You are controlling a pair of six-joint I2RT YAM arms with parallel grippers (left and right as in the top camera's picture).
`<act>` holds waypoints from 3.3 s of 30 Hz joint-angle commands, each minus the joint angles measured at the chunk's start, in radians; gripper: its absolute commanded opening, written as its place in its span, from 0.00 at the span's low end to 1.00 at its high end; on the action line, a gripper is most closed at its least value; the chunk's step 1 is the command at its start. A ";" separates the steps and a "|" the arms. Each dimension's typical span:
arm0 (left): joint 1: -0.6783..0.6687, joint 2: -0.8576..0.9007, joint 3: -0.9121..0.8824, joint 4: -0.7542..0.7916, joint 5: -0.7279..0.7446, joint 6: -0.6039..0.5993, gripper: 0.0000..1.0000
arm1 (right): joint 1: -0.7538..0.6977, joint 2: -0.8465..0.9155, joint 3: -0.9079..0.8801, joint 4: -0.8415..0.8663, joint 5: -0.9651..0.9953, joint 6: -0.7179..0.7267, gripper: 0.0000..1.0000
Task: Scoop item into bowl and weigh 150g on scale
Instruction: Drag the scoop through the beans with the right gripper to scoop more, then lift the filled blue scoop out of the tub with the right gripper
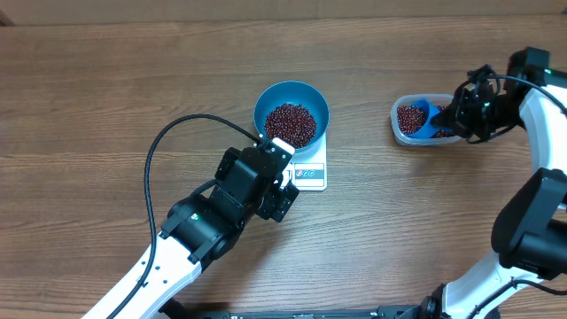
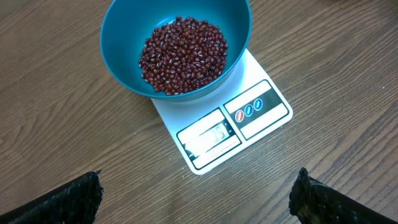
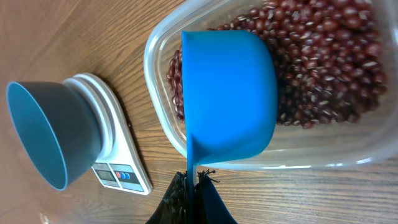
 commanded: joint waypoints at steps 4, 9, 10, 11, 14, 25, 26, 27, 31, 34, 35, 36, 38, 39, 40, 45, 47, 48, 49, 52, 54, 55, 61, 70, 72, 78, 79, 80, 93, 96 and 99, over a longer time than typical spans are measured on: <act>-0.002 -0.011 -0.010 0.001 -0.011 -0.010 1.00 | -0.047 0.003 -0.010 -0.024 -0.054 -0.015 0.04; -0.002 -0.011 -0.010 0.001 -0.011 -0.009 1.00 | -0.068 0.003 -0.010 -0.032 -0.072 -0.018 0.04; -0.002 -0.011 -0.010 0.001 -0.011 -0.009 1.00 | -0.070 0.003 -0.010 -0.035 -0.072 -0.019 0.04; -0.002 -0.011 -0.010 0.001 -0.011 -0.009 1.00 | -0.072 0.003 -0.010 -0.039 -0.075 -0.026 0.04; -0.002 -0.011 -0.010 0.001 -0.011 -0.010 1.00 | -0.082 0.003 -0.010 -0.056 -0.118 -0.069 0.04; -0.002 -0.011 -0.010 0.001 -0.011 -0.009 0.99 | -0.097 0.003 -0.010 -0.061 -0.124 -0.070 0.04; -0.002 -0.011 -0.010 0.001 -0.011 -0.010 1.00 | -0.097 0.003 -0.010 -0.061 -0.124 -0.070 0.04; -0.002 -0.011 -0.010 0.002 -0.011 -0.009 1.00 | -0.097 0.003 -0.010 -0.061 -0.124 -0.070 0.04; -0.002 -0.011 -0.010 0.013 -0.014 -0.009 1.00 | -0.097 0.003 -0.010 -0.061 -0.124 -0.070 0.04; -0.002 -0.011 -0.010 0.027 -0.002 -0.010 1.00 | -0.097 0.003 -0.010 -0.061 -0.124 -0.070 0.04; -0.002 -0.011 -0.010 0.013 0.006 -0.009 0.99 | -0.097 0.003 -0.010 -0.061 -0.124 -0.070 0.04; -0.002 -0.011 -0.010 0.000 0.008 -0.009 1.00 | -0.097 0.003 -0.010 -0.061 -0.124 -0.070 0.04; -0.002 -0.011 -0.010 -0.019 0.008 -0.009 0.99 | -0.097 0.003 -0.010 -0.061 -0.124 -0.070 0.04; -0.002 -0.011 -0.010 -0.024 0.008 -0.009 1.00 | -0.097 0.003 -0.010 -0.061 -0.124 -0.070 0.04; -0.002 -0.011 -0.010 -0.026 0.010 -0.009 1.00 | -0.097 0.003 -0.010 -0.061 -0.124 -0.070 0.04; -0.002 -0.011 -0.010 -0.020 0.011 -0.009 1.00 | -0.097 0.003 -0.010 -0.060 -0.124 -0.070 0.04; -0.002 -0.011 -0.015 -0.002 0.017 -0.009 1.00 | -0.097 0.003 -0.010 -0.060 -0.124 -0.070 0.04; -0.002 -0.011 -0.020 0.007 0.019 -0.010 1.00 | -0.097 0.003 -0.010 -0.060 -0.124 -0.070 0.04; -0.002 -0.011 -0.031 0.028 0.032 -0.010 1.00 | -0.097 0.003 -0.010 -0.060 -0.124 -0.070 0.04; -0.002 -0.012 -0.088 0.102 0.082 -0.010 1.00 | -0.097 0.003 -0.010 -0.061 -0.124 -0.070 0.04; -0.002 -0.013 -0.117 0.125 0.099 -0.010 1.00 | -0.097 0.003 -0.010 -0.061 -0.124 -0.079 0.04; -0.002 -0.014 -0.134 0.137 0.100 -0.010 1.00 | -0.097 0.003 -0.010 -0.062 -0.124 -0.087 0.04; -0.002 -0.058 -0.216 0.223 0.099 -0.011 0.99 | -0.097 0.003 -0.010 -0.061 -0.124 -0.089 0.04; -0.002 -0.100 -0.253 0.206 0.078 -0.031 0.99 | -0.097 0.003 -0.010 -0.061 -0.124 -0.089 0.04; -0.002 -0.100 -0.253 0.204 0.076 -0.031 1.00 | -0.097 0.003 -0.010 -0.061 -0.124 -0.089 0.04; -0.002 -0.098 -0.253 0.204 0.069 -0.031 1.00 | -0.097 0.003 -0.010 -0.062 -0.133 -0.089 0.04; -0.002 -0.097 -0.253 0.204 0.069 -0.031 1.00 | -0.097 0.003 -0.010 -0.066 -0.154 -0.097 0.04; -0.002 -0.097 -0.253 0.204 0.069 -0.032 1.00 | -0.097 0.003 -0.010 -0.069 -0.163 -0.103 0.04; -0.002 -0.097 -0.253 0.204 0.069 -0.031 1.00 | -0.097 0.003 -0.010 -0.092 -0.244 -0.147 0.04; -0.002 -0.097 -0.253 0.204 0.069 -0.031 1.00 | -0.097 0.003 -0.010 -0.090 -0.252 -0.148 0.04; -0.002 -0.097 -0.253 0.204 0.069 -0.031 1.00 | -0.097 0.003 -0.010 -0.088 -0.255 -0.148 0.04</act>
